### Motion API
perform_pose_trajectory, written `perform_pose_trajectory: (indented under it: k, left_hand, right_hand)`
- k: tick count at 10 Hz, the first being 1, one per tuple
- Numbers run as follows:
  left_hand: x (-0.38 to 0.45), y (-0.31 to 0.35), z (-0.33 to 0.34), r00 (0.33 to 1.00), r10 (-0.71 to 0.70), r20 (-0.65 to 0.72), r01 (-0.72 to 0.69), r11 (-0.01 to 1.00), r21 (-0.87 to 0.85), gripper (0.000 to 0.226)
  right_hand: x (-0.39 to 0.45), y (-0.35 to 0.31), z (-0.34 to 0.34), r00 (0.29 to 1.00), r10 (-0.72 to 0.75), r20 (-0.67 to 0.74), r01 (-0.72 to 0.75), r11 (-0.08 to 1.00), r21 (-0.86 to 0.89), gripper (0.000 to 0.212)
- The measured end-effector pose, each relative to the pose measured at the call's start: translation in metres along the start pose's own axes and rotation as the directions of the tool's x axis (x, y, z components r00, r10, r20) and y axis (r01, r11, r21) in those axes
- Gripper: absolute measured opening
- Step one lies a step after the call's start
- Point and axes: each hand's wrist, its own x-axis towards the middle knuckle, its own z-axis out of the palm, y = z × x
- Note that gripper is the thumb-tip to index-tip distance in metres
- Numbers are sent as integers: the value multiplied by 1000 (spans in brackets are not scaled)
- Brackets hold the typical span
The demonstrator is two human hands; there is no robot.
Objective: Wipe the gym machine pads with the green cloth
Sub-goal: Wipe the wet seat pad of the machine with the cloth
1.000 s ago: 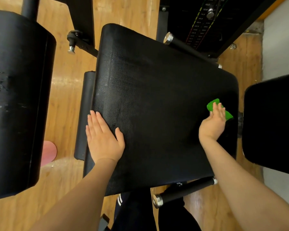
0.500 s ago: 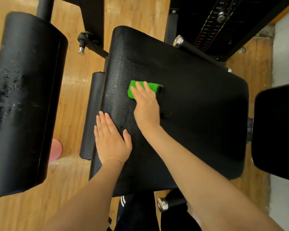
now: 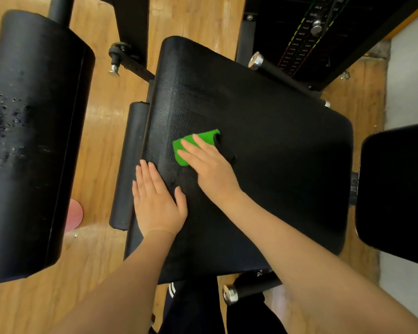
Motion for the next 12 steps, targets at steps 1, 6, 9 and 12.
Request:
perform_pose_trajectory:
  k: [1, 6, 9, 12]
  left_hand:
    - [0, 1, 0, 1000, 0, -7, 0, 1000, -4, 77]
    - [-1, 0, -1, 1000, -5, -1, 5, 1000, -2, 78]
    - [-1, 1, -1, 1000, -4, -18, 4, 1000, -13, 78]
    - [-3, 3, -3, 1000, -21, 6, 21, 1000, -22, 78]
  right_hand:
    - [-37, 26, -9, 993, 83, -88, -84, 996, -10, 47]
    - [-177, 119, -59, 729, 663, -171, -683, 722, -113, 55]
    - [-204, 125, -57, 427, 855, -293, -899, 437, -34, 48]
    - [-164, 91, -27, 100, 915, -391, -941, 214, 260, 41]
